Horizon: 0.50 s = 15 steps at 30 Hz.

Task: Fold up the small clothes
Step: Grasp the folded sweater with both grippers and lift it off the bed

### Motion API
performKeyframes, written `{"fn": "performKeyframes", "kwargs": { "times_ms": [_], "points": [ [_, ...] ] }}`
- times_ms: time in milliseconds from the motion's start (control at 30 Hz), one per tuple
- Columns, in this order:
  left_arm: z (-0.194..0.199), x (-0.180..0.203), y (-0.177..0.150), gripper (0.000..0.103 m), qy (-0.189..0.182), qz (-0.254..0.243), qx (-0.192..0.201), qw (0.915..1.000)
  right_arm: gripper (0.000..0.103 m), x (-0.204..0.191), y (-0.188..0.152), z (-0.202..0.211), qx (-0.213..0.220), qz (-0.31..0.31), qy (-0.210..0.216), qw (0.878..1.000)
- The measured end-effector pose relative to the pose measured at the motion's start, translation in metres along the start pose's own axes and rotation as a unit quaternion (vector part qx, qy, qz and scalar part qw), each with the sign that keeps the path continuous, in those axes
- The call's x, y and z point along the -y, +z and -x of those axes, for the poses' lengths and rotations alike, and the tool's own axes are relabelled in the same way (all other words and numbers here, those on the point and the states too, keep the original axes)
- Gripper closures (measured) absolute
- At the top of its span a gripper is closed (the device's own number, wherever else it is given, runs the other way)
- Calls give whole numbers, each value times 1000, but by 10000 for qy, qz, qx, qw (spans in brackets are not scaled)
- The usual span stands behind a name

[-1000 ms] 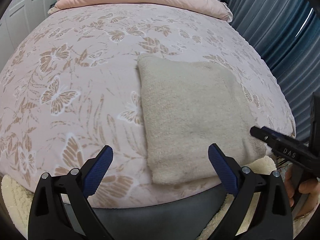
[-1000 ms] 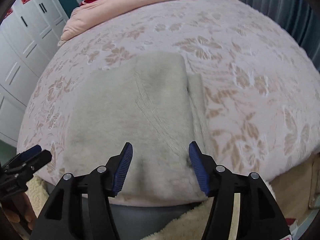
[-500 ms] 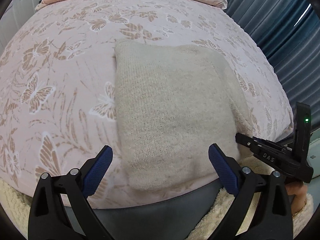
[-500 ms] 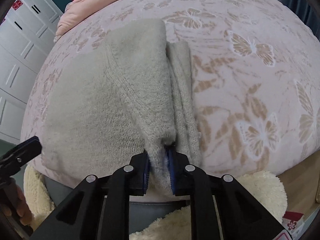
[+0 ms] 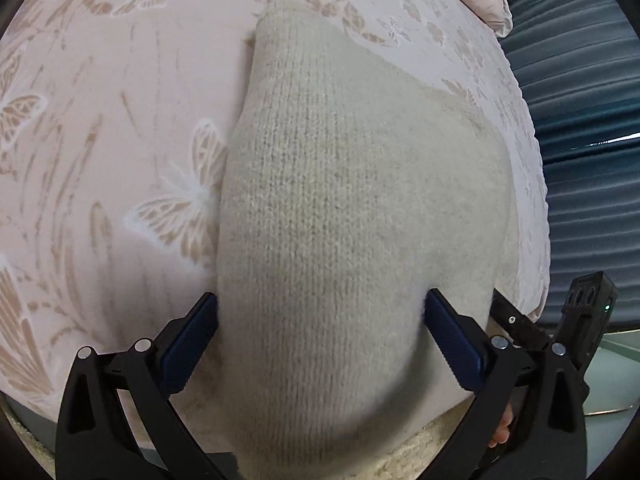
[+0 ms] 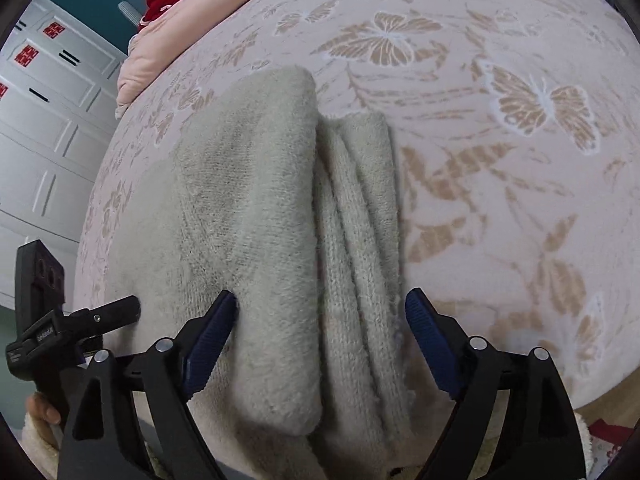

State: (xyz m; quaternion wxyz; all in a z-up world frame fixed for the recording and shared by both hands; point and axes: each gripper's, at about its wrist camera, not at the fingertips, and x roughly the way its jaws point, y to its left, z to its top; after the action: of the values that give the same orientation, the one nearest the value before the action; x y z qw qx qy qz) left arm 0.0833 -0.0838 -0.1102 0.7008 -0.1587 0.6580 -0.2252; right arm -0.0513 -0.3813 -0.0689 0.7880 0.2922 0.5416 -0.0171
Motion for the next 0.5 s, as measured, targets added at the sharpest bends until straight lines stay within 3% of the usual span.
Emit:
{"fn": "performKeyframes", "kwargs": {
  "times_ms": [100, 167, 233, 300, 333, 400, 467, 500],
  "points": [
    [-9, 7, 5, 5, -30, -69, 11, 10000, 11, 6, 4, -6, -21, -199, 401, 9990],
    [-13, 16, 9, 5, 166, -119, 5, 9998, 10, 12, 7, -11, -39, -336, 645, 9973],
    [-15, 24, 11, 5, 306, -161, 3, 9994, 18, 13, 11, -14, -20, -421, 816, 9958],
    [-14, 30, 11, 5, 360, -269, -43, 9990, 46, 10, 13, -17, -95, -489, 931, 9944],
    [-11, 34, 10, 6, 370, -321, -41, 9988, 52, 8, 15, -17, -117, -561, 1008, 9933],
    [-2, 43, 7, 19, 443, -557, 51, 9975, 64, 3, 16, -11, -70, -573, 979, 9935],
    [9, 57, 2, 44, 545, -916, 106, 9943, 67, -3, 14, 0, 29, -590, 1024, 9930],
    [16, 64, 0, 47, 614, -1102, 150, 9919, 68, -7, 12, 7, 97, -573, 1030, 9930]
  ]
}}
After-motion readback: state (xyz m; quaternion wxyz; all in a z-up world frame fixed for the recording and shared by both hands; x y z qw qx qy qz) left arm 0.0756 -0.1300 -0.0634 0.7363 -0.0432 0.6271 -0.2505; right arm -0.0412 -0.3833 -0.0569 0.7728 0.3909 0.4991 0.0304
